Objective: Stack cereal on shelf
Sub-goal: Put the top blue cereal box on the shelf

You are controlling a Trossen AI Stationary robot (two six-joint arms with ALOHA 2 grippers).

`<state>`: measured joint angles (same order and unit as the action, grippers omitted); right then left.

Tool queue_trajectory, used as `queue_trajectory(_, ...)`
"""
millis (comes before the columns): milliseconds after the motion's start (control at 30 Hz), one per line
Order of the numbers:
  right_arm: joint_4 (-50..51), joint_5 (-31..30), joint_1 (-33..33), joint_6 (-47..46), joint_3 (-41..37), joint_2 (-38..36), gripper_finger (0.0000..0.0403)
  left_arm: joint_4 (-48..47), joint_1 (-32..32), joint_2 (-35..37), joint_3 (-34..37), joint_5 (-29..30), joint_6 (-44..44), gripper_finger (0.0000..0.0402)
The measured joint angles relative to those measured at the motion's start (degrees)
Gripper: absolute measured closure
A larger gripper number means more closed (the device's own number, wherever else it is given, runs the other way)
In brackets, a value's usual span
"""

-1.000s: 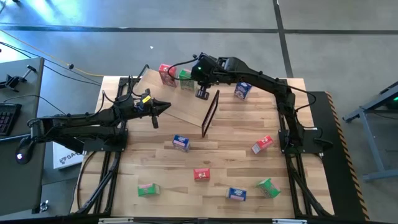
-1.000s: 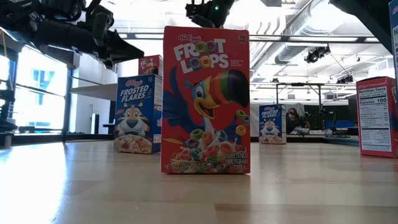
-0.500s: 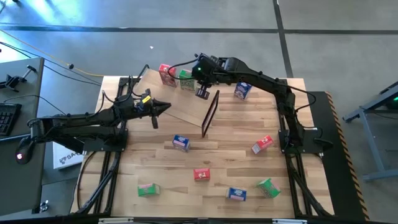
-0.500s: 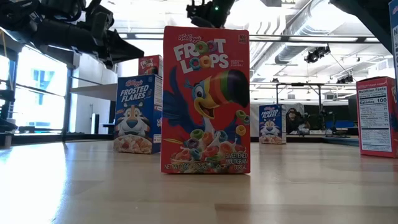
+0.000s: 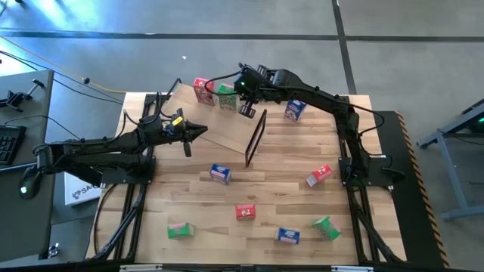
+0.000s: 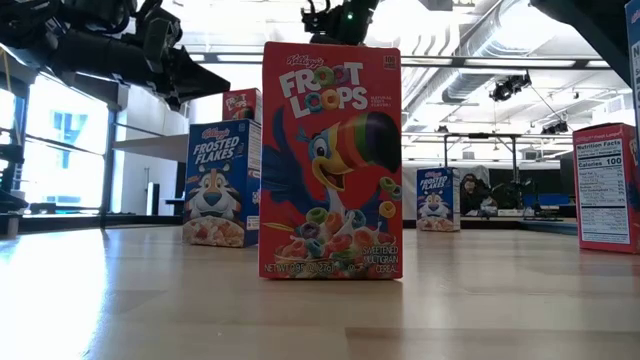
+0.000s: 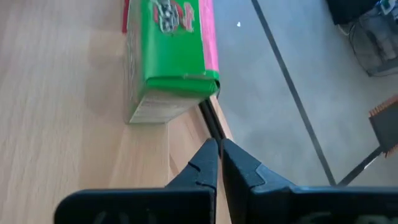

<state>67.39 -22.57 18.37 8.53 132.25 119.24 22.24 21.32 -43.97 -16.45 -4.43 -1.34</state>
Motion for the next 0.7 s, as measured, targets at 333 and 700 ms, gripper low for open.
queue_trajectory(333,-6.6,0.7,1.0,1.5,0.0,0.0,0.0403,0.1,0.0,0.0,0.0,0.0,0.0,0.0383)
queue_trajectory(700,-32.4,1.6,4.8,-0.7,-30.5,-10.3,0.0403,0.5,0.0,0.1,0.0,0.0,0.0,0.0383)
